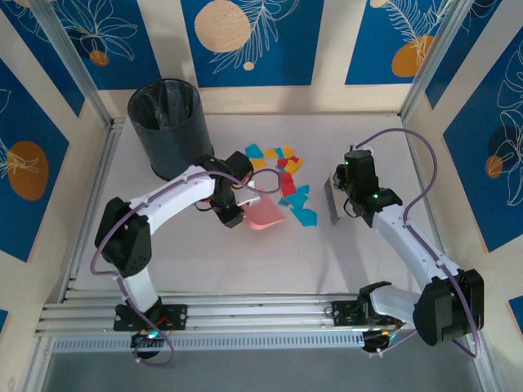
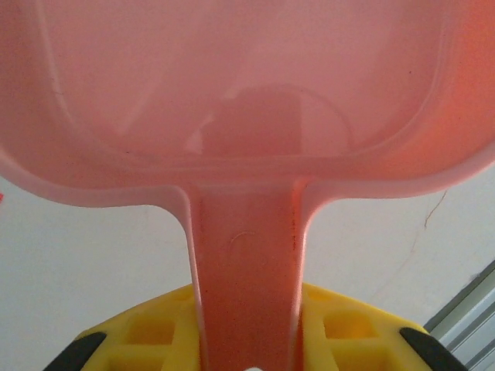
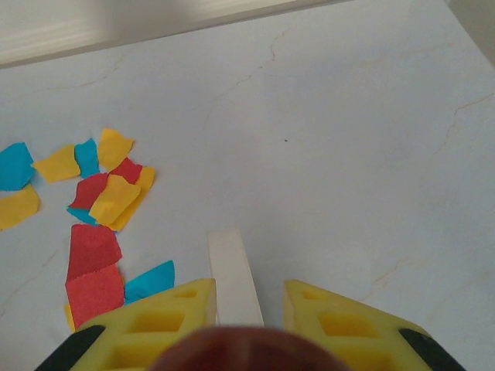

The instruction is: Sweep away the paper scraps from the table

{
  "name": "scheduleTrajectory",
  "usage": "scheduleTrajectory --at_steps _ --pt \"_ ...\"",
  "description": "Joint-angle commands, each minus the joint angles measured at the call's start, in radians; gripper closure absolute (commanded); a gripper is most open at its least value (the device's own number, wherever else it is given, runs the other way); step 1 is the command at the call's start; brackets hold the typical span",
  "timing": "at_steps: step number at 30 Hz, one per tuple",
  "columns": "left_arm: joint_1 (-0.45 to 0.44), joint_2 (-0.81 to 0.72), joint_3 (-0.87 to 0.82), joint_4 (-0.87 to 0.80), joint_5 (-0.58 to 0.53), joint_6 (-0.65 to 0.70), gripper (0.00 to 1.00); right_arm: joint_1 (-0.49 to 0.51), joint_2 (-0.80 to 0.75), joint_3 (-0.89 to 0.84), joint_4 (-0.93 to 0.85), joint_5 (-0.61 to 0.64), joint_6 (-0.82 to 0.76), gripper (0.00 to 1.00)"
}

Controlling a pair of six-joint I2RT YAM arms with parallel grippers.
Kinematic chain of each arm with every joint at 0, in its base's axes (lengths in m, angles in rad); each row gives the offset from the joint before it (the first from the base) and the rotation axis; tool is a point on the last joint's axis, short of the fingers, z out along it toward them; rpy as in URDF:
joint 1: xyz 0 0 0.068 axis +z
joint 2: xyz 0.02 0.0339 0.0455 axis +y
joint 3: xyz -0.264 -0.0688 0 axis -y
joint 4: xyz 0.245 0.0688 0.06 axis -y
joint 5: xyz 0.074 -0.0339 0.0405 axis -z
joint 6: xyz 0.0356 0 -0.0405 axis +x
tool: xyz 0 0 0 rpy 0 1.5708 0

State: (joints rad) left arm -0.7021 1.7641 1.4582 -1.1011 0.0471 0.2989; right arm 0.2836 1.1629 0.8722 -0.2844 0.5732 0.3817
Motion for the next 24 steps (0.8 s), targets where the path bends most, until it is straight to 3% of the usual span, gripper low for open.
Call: scheduleTrajectory --at_steps 1,24 --pt "-0.021 0.014 -0.01 -0.014 0.0 0.034 1.0 0.014 0.02 -0.002 0.039 0.008 -0.013 1.0" --pt "-0.052 0.183 0.05 0.006 -0.031 0.039 1.0 0.085 0.168 0.029 0.112 -0.123 0.022 1.0"
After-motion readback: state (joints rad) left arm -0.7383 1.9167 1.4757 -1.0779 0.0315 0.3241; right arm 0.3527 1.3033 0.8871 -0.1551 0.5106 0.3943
